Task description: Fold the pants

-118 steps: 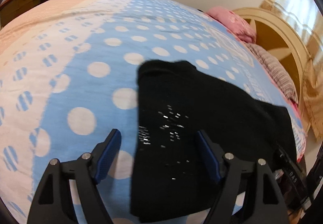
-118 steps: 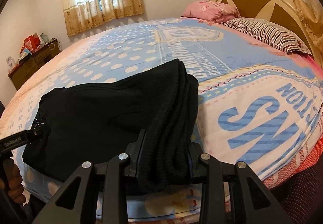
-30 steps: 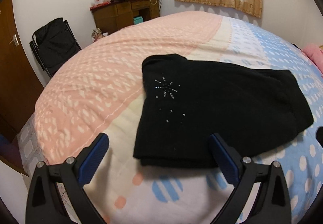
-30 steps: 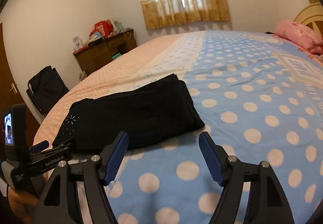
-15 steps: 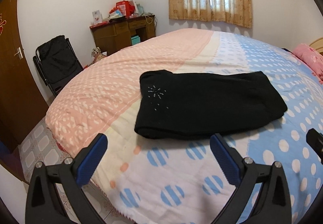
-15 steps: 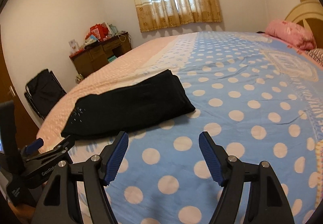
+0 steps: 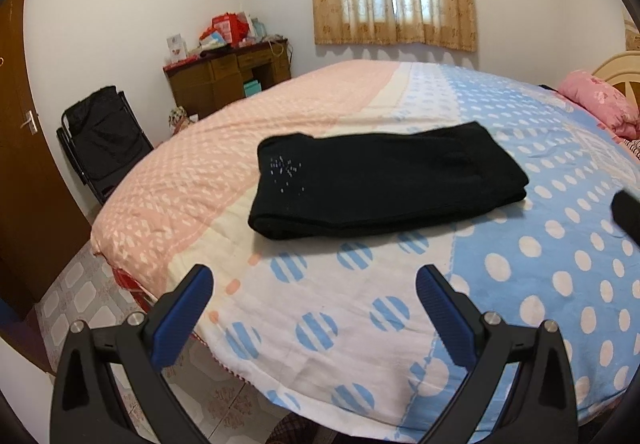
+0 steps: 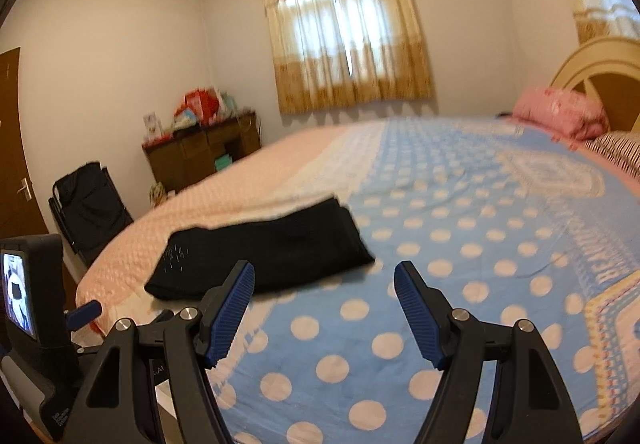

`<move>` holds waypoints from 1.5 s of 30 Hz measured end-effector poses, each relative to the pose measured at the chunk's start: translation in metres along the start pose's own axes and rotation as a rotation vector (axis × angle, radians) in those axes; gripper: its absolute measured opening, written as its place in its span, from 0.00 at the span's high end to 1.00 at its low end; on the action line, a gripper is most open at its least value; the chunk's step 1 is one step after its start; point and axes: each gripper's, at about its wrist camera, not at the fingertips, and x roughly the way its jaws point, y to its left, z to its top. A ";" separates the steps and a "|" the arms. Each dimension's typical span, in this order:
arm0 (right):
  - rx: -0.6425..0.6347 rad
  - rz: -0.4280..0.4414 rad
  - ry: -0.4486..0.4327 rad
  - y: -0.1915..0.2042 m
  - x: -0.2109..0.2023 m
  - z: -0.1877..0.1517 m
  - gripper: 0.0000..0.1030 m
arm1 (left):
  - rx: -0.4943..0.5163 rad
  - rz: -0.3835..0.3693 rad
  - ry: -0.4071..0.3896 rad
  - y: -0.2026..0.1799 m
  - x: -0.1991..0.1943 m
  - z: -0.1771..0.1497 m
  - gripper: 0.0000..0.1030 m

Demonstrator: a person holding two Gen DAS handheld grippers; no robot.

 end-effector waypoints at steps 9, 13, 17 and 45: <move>-0.005 -0.002 -0.072 0.005 -0.019 0.007 0.26 | -0.031 0.004 -0.082 0.005 -0.026 0.009 0.00; -0.005 0.001 -0.063 0.006 -0.017 0.006 0.25 | -0.023 0.018 -0.102 0.003 -0.031 0.011 0.00; 0.008 0.001 -0.059 0.003 -0.016 0.006 0.25 | -0.029 0.017 -0.094 0.004 -0.029 0.012 0.00; 0.013 0.000 -0.047 0.000 -0.011 0.006 0.25 | -0.031 0.024 -0.068 0.005 -0.024 0.014 0.00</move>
